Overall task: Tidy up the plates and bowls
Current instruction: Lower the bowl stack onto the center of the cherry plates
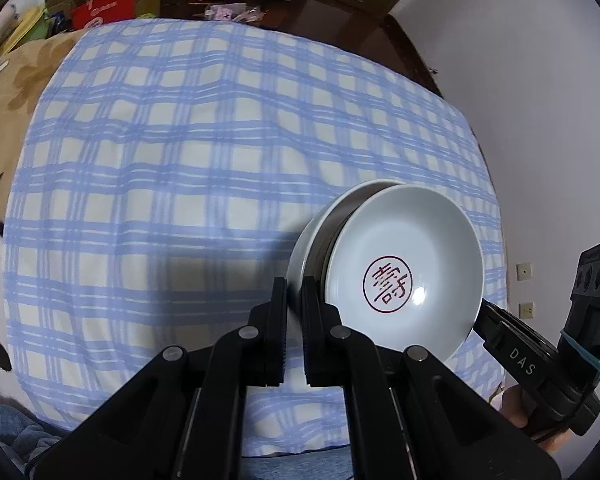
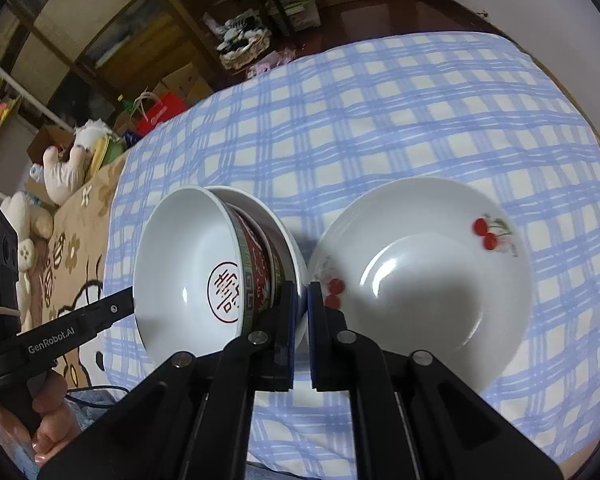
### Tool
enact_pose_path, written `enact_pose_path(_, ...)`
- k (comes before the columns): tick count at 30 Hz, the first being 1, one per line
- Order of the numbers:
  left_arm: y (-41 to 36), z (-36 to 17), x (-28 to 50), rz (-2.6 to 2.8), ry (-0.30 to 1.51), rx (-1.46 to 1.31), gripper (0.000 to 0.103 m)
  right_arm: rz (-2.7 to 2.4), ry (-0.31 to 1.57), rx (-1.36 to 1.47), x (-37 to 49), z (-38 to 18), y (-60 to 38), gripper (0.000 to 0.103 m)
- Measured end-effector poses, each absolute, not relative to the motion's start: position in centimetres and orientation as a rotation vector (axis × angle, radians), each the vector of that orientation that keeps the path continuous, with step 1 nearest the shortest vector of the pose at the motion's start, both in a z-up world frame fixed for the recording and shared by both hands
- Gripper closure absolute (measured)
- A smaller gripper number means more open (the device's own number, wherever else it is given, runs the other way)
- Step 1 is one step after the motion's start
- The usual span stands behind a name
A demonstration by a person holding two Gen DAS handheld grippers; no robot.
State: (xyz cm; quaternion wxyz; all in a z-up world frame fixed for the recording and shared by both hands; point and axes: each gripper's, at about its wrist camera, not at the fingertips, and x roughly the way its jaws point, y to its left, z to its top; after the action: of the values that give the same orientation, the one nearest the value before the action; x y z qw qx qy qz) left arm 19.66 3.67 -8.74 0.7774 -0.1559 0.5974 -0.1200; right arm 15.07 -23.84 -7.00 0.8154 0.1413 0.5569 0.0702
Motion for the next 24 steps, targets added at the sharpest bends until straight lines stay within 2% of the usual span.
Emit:
enact_pose_path(11,-1.8,-7.9,20.0,-0.323,1.300,-0.292,0.098,0.083,1.154,0.348,13.8,-6.2,-29.2,0.096)
enact_pose_path(24,-8.3,-11.0,20.7,-0.363,1.349,-0.221,0.098,-0.019,1.192,0.436,12.6,-9.6,-34.9,0.096)
